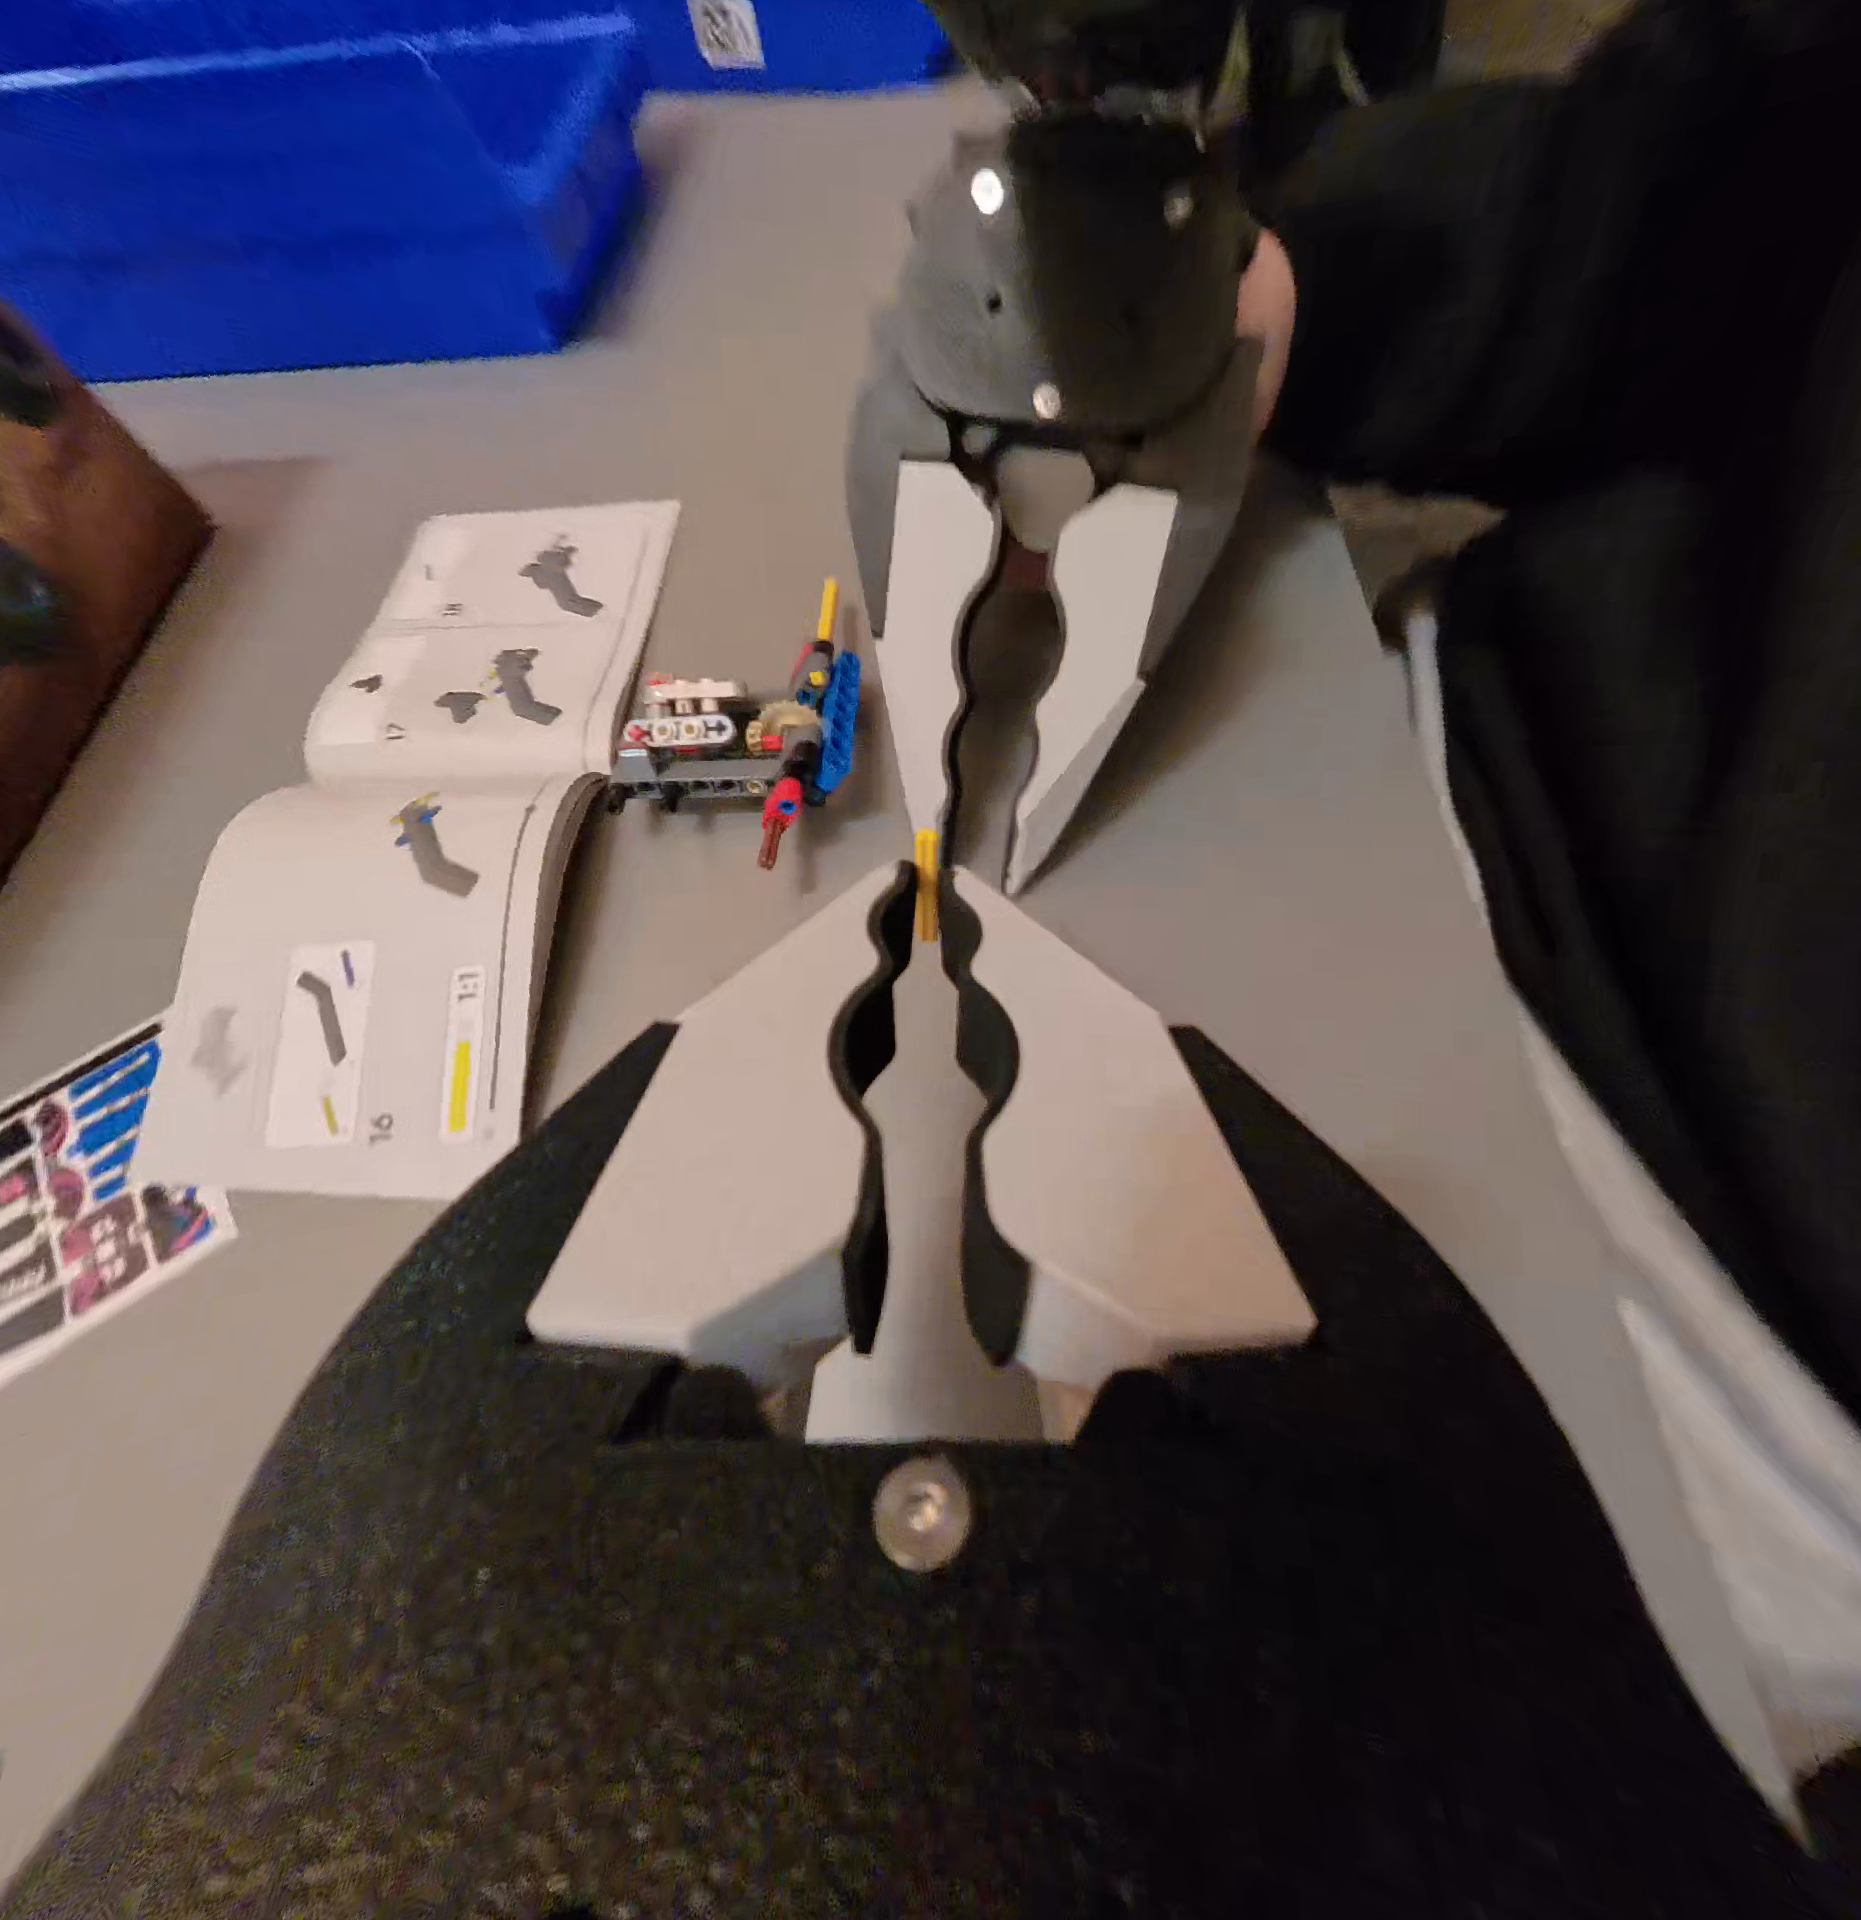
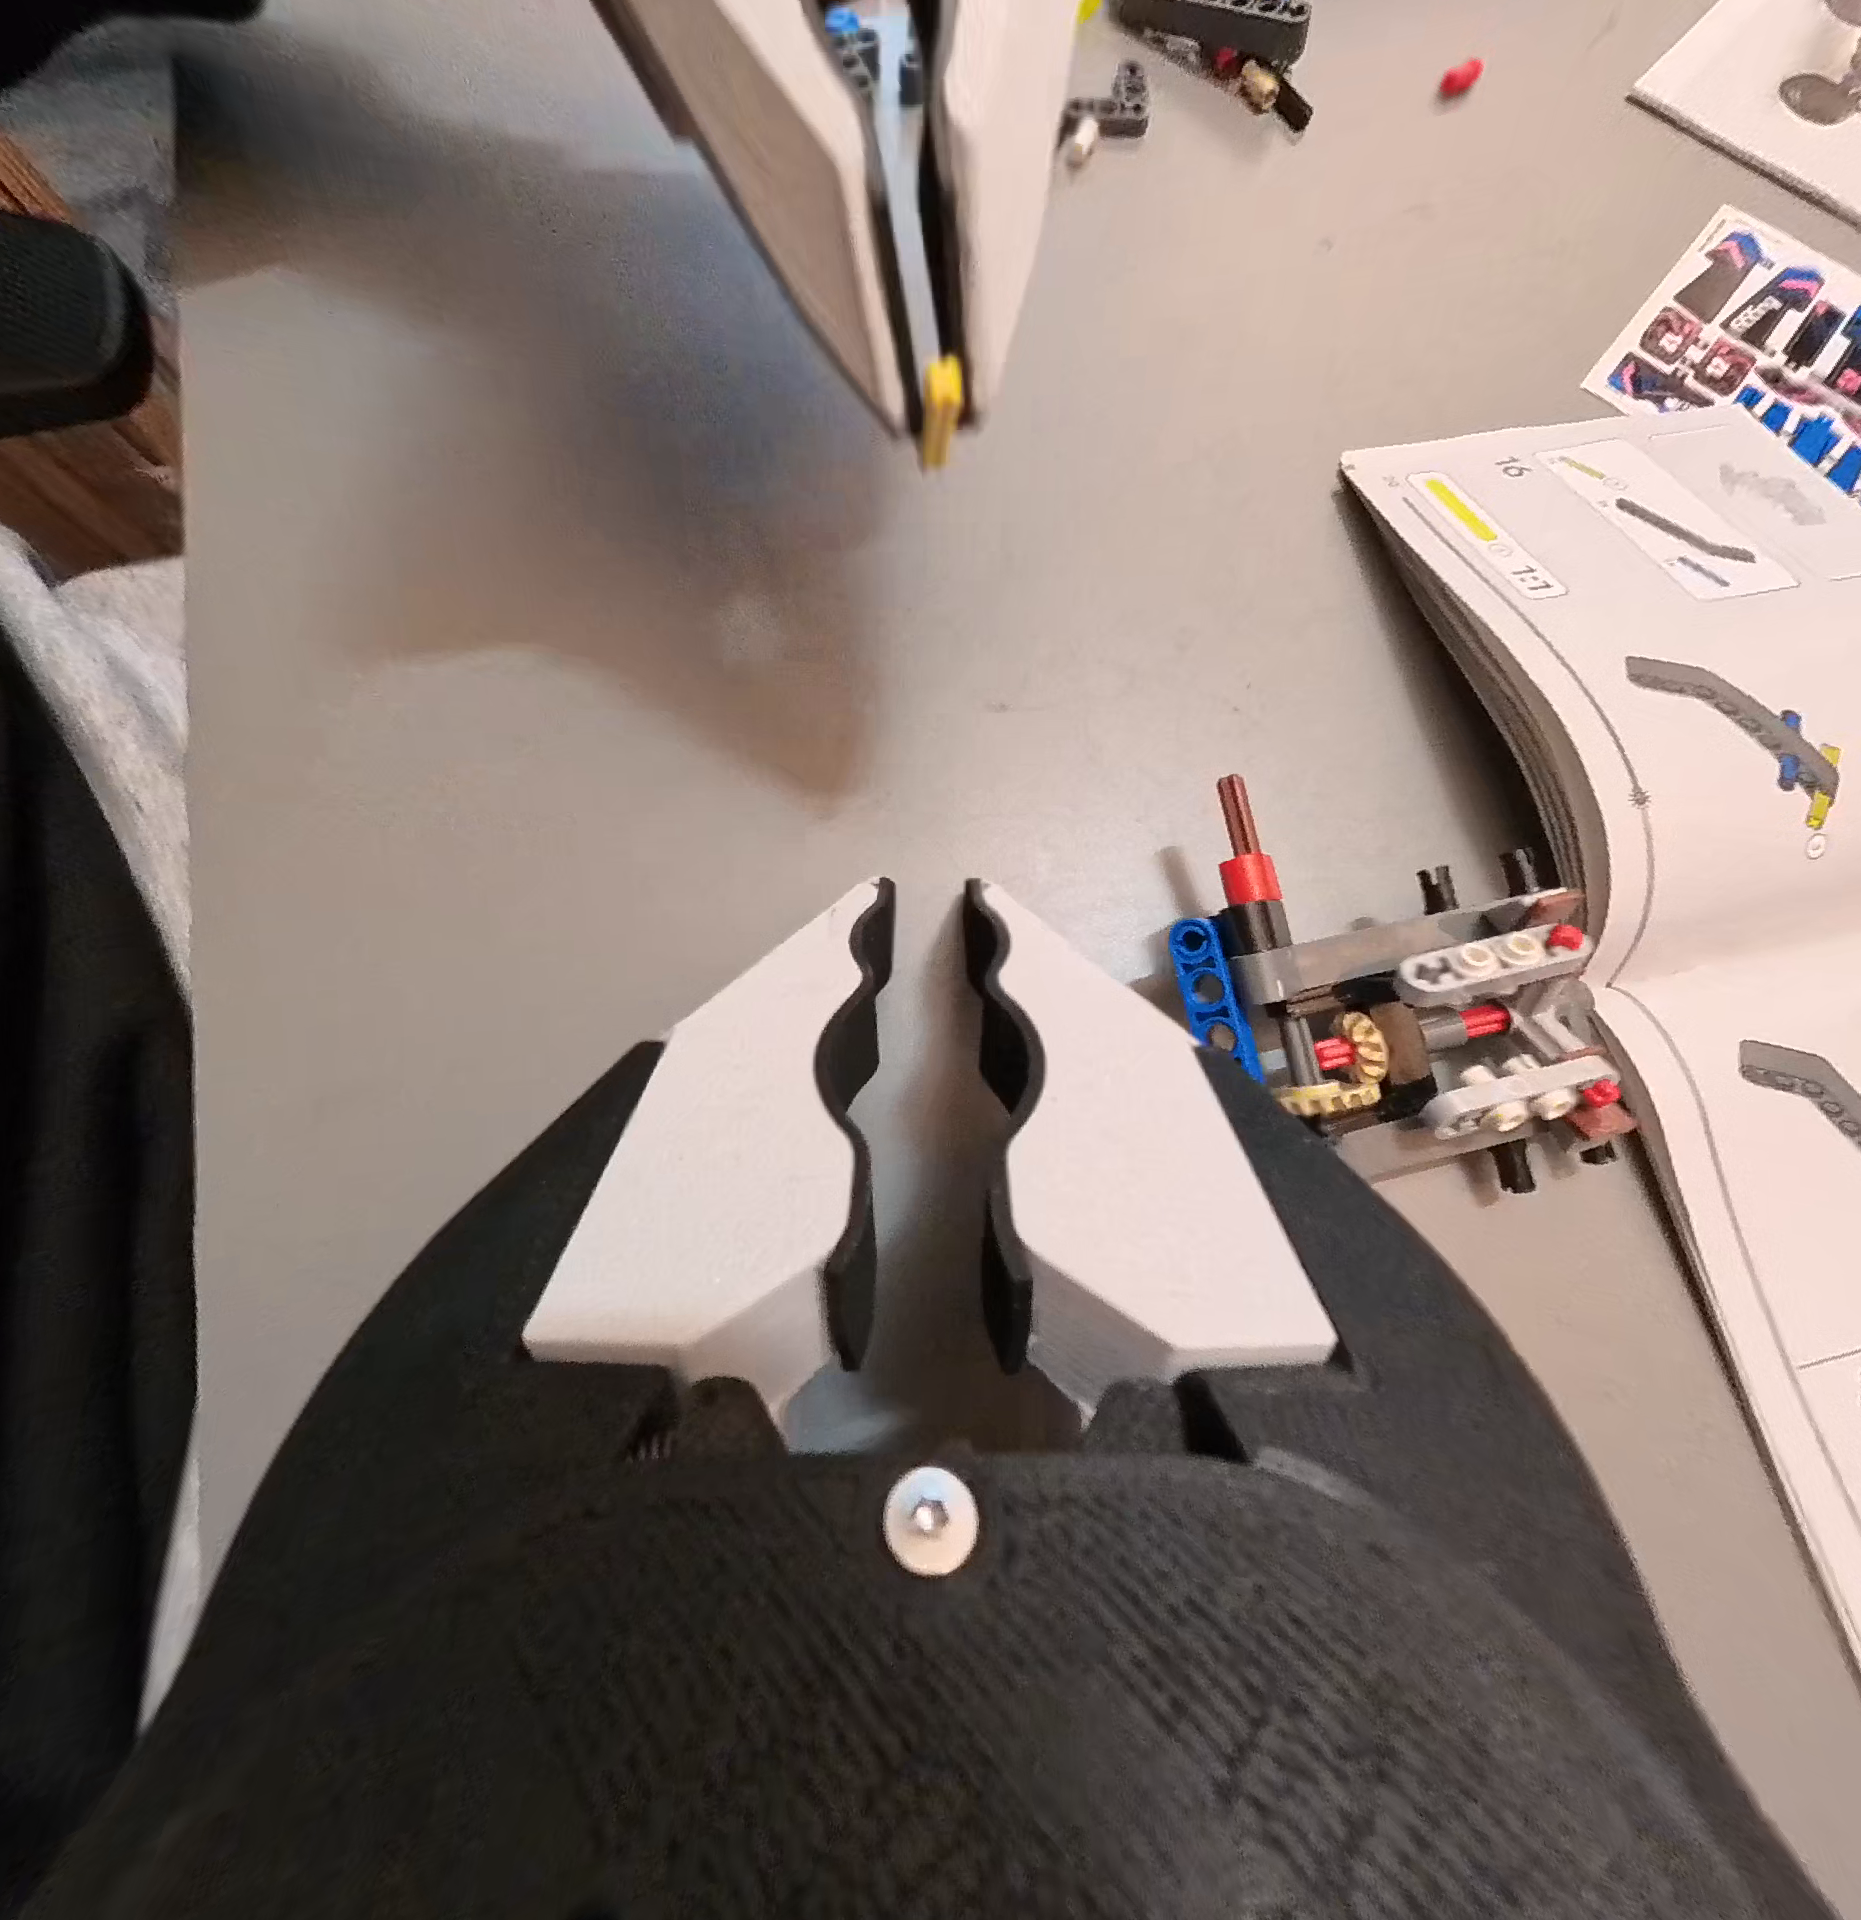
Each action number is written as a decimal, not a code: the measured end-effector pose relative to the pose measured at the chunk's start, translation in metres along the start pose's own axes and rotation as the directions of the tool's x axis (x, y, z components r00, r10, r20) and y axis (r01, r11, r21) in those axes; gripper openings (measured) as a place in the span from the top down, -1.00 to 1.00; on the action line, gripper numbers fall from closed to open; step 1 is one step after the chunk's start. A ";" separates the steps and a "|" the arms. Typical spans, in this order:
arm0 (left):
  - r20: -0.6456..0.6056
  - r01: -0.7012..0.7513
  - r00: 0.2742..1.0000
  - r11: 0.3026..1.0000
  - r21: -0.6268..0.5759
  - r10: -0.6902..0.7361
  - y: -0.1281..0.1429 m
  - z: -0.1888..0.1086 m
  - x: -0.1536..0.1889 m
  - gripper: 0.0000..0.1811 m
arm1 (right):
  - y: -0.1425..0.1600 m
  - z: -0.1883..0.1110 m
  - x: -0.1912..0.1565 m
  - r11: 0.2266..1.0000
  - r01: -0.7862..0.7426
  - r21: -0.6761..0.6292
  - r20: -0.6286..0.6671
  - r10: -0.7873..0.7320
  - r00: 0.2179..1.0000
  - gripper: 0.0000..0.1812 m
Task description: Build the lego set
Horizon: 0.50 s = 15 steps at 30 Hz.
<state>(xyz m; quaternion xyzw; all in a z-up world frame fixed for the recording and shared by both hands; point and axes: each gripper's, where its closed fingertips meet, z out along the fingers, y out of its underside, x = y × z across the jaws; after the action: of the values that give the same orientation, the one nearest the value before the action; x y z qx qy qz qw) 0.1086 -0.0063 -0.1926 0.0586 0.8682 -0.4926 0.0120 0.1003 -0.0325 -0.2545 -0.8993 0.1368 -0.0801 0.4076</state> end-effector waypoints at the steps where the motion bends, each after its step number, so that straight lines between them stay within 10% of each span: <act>1: 0.036 0.023 0.999 0.999 0.026 -0.024 -0.002 -0.004 0.000 0.99 | -0.001 0.000 0.000 0.999 0.031 0.007 -0.010 -0.031 0.999 0.79; 10: 0.332 0.112 0.943 0.942 -0.318 0.000 0.063 0.023 -0.009 0.89 | -0.015 0.015 -0.005 0.987 0.160 0.019 -0.011 -0.160 0.987 0.81; 15: 0.447 0.224 0.883 0.966 -0.125 -0.147 0.053 -0.039 -0.026 0.72 | -0.015 0.016 -0.005 0.990 0.140 0.015 -0.014 -0.139 0.990 0.82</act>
<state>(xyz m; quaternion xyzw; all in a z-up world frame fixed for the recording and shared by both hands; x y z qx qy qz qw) 0.1414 0.0516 -0.2157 -0.1373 0.8847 -0.4148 0.1625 0.1020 -0.0101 -0.2535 -0.9028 0.0756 -0.1155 0.4073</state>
